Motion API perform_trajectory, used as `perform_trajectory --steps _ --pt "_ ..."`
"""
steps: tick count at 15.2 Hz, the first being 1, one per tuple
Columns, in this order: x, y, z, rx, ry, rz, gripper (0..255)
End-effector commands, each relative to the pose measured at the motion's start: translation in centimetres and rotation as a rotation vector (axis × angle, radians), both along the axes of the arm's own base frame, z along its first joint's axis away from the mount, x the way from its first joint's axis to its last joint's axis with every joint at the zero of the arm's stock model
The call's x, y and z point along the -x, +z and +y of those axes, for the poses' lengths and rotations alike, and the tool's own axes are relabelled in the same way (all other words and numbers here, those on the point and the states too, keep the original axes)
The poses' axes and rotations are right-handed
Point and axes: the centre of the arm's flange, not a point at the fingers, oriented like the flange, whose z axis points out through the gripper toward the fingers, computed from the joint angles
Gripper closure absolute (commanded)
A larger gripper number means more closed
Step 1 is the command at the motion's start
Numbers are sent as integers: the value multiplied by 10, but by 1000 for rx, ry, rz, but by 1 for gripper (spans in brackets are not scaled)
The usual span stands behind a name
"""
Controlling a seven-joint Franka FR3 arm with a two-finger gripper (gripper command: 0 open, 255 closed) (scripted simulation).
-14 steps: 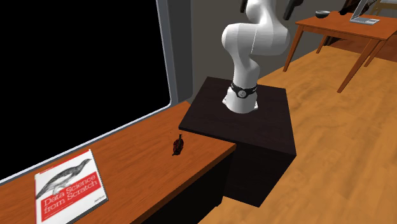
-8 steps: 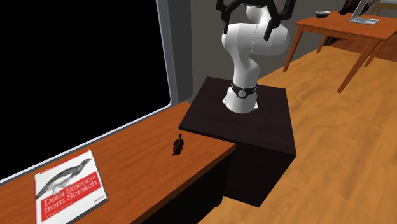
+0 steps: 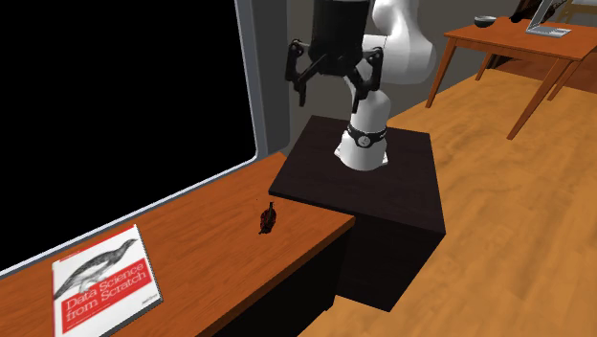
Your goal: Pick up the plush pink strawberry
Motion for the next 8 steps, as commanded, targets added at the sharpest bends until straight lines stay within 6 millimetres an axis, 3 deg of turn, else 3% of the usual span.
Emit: perform_trajectory --steps 1,8 --pt "-4 -23 -15 -12 -7 0 0" --pt "-16 -103 -66 -57 -31 8 0"
